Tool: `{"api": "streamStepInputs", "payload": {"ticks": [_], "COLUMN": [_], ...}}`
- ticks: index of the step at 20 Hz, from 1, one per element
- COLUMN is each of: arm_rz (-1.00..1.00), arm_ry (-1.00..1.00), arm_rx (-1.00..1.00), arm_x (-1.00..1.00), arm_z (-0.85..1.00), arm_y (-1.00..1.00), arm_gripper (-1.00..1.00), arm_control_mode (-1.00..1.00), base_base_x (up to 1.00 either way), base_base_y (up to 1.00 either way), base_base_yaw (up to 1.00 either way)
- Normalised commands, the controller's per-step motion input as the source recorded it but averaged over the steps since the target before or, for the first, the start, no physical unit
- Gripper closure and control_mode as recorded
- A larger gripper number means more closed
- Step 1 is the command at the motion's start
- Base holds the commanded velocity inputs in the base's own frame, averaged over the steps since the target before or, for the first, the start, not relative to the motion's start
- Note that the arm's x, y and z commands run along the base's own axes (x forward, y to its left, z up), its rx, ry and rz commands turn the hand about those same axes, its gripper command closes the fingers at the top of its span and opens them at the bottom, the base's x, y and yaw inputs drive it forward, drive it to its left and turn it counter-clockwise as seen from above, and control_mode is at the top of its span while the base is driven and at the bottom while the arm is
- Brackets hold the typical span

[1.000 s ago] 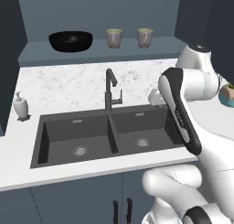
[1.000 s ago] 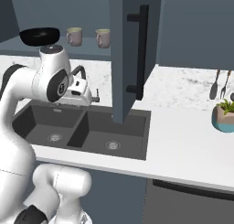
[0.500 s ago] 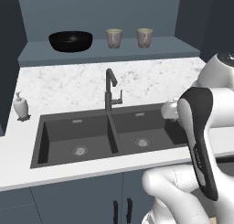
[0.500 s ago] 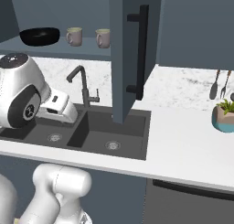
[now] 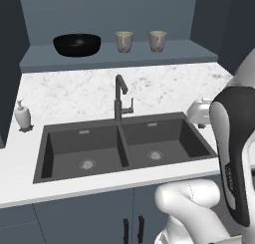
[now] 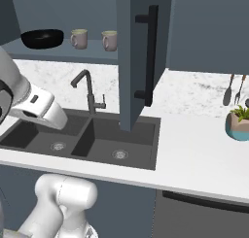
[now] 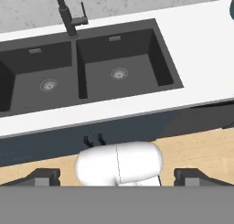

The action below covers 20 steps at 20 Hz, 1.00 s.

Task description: Gather all objects into one cabinet and sort the glasses and bowls to opposite sides.

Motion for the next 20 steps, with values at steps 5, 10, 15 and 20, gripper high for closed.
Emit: {"api": "streamStepInputs", "payload": {"ticks": [5, 10, 15, 20], "arm_rz": [0.00, 0.02, 0.06, 0.05], "arm_ry": [0.00, 0.00, -0.03, -0.09], "arm_rx": [-0.02, -0.04, -0.03, 0.00], "arm_x": [-0.30, -0.37, -0.20, 0.04], "arm_z": [0.30, 0.01, 0.00, 0.00], "arm_y": [0.00, 0.00, 0.00, -0.06], "arm_gripper": [-1.00, -1.00, -1.00, -1.00], "arm_control_mode": [-1.00, -1.00, -1.00, -1.00], "base_base_x": [0.00, 0.00, 0.00, 0.00], "base_base_y": [0.00, 0.00, 0.00, 0.00], "base_base_yaw": [0.00, 0.00, 0.00, 0.00]}}
